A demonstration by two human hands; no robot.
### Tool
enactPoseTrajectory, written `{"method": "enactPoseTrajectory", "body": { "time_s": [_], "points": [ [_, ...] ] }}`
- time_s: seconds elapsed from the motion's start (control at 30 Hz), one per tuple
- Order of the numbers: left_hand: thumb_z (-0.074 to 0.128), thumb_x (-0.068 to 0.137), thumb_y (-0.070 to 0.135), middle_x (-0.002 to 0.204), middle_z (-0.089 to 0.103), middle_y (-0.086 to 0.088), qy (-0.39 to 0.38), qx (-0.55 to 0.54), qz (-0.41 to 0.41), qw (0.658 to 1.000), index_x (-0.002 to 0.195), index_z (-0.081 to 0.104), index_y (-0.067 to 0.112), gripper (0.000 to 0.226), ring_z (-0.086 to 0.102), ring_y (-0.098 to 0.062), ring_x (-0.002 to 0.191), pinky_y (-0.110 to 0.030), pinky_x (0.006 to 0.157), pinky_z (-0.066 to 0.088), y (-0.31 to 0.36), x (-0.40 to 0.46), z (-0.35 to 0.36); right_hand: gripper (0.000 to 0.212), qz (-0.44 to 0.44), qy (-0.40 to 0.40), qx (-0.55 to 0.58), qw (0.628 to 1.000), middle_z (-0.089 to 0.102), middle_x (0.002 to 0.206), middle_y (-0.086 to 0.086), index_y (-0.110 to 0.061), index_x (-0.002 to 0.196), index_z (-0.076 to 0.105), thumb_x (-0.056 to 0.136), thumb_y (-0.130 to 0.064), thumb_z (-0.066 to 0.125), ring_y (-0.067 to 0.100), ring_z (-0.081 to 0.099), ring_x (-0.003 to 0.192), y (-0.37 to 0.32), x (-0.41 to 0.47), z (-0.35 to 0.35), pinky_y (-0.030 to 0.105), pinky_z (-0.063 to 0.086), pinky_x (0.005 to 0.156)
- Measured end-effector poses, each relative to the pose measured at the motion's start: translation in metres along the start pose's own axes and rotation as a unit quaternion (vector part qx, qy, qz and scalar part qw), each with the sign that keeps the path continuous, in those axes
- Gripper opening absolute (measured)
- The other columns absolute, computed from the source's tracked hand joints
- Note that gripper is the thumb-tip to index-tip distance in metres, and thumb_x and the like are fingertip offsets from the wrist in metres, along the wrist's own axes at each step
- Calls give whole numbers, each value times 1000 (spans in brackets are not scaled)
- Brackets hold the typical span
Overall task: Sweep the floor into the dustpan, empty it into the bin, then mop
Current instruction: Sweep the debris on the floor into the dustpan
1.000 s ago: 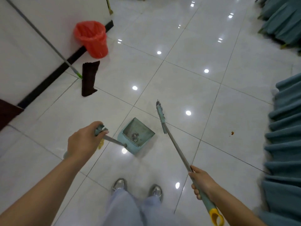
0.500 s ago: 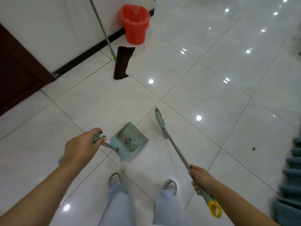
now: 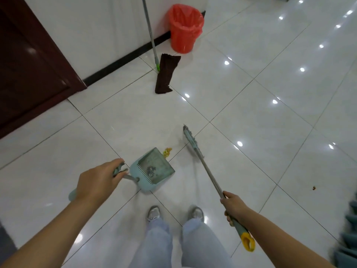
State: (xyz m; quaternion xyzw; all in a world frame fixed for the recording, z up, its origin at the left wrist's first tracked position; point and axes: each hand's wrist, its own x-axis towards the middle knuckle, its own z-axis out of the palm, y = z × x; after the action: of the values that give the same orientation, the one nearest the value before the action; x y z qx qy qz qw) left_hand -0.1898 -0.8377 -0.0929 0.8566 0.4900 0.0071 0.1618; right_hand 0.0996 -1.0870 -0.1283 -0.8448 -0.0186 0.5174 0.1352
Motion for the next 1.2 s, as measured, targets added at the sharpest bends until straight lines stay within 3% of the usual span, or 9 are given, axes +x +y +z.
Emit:
{"method": "enactPoseTrajectory", "body": {
  "time_s": [0.67, 0.87, 1.07, 1.2],
  "points": [
    [75, 76, 38, 75, 68, 5, 15, 33, -16, 999, 99, 68, 24, 28, 61, -22, 53, -21, 45, 42, -53, 5, 23, 53, 9, -12, -156, 988, 55, 82, 11, -24, 150, 28, 98, -17, 32, 19, 49, 52, -67, 72, 21, 23, 43, 41],
    [73, 77, 40, 77, 68, 6, 22, 33, -15, 999, 98, 65, 25, 27, 63, -24, 55, -25, 46, 46, -54, 7, 26, 52, -11, -64, -181, 981, 54, 74, 10, -20, 150, 29, 98, -13, 31, 18, 47, 48, -71, 56, 40, 21, 42, 38],
    [73, 78, 41, 75, 68, 4, 31, 37, -7, 999, 98, 65, 24, 27, 63, -24, 55, -27, 46, 48, -59, 15, 26, 46, -22, -147, -170, 974, 50, 63, 8, -16, 145, 37, 99, -13, 33, 17, 42, 41, -65, 32, 62, 28, 42, 43],
    [71, 80, 43, 77, 68, 5, 28, 41, -31, 998, 98, 64, 26, 25, 64, -26, 59, -27, 49, 47, -58, 17, 28, 52, -2, -180, -162, 970, 46, 64, 10, -25, 150, 29, 99, -16, 33, 15, 39, 39, -56, 16, 63, 25, 38, 40]
  ]
}}
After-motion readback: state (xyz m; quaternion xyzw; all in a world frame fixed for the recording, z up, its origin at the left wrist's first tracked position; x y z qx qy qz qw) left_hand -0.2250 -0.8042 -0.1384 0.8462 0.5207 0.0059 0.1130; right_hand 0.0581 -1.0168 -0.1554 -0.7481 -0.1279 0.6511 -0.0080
